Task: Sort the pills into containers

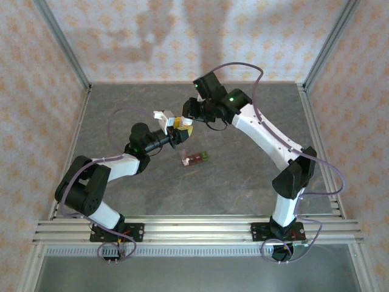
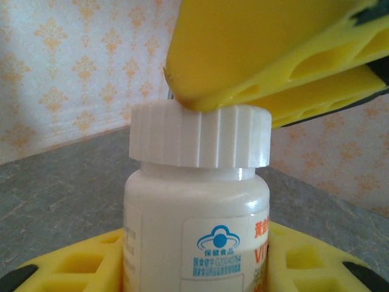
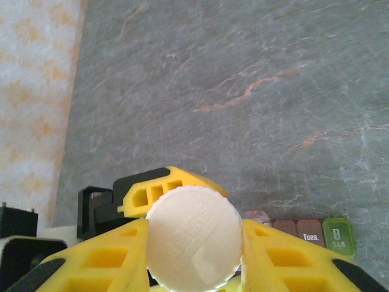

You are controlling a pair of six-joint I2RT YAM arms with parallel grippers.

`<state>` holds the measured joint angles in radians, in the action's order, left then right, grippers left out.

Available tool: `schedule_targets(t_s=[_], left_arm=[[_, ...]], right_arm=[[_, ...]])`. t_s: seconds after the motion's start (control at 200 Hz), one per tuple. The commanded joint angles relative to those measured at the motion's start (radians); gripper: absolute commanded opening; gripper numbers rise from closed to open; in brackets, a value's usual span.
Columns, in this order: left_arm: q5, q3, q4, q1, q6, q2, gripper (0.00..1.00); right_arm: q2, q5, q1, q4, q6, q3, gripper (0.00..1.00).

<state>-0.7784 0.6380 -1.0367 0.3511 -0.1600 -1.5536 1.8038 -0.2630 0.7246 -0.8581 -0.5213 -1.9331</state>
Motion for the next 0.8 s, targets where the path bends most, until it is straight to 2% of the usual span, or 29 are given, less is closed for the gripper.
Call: schedule_targets(t_s=[0.0, 0.095, 0.2, 0.31, 0.491, 0.626, 0.796], left_arm=[[-0.004, 0.021, -0.09, 0.007, 0.003, 0.02, 0.0], [-0.002, 0.015, -0.088, 0.005, 0.006, 0.023, 0.0], [-0.002, 0.014, -0.091, 0.006, 0.005, 0.026, 0.0], [-0.005, 0.014, -0.094, 0.005, 0.005, 0.026, 0.0], [-0.014, 0.014, -0.095, 0.003, 0.005, 0.022, 0.0], [-0.03, 0.022, -0.098, 0.003, -0.002, 0.013, 0.0], [-0.036, 0.026, -0.098, 0.003, -0.009, 0.014, 0.0]], right_arm=[[-0.015, 0.031, 0.058, 0.041, -0.136, 0.033, 0.37], [-0.018, 0.05, 0.048, 0.004, -0.104, -0.011, 0.42], [-0.053, 0.05, 0.018, -0.01, -0.078, -0.025, 0.6], [-0.12, 0.036, -0.022, 0.019, -0.052, 0.015, 0.71], [-0.168, -0.087, -0.093, 0.041, 0.063, 0.043, 0.75], [-0.106, -0.188, -0.148, -0.046, 0.176, -0.023, 0.76], [-0.009, -0.302, -0.154, -0.124, 0.247, -0.125, 0.76]])
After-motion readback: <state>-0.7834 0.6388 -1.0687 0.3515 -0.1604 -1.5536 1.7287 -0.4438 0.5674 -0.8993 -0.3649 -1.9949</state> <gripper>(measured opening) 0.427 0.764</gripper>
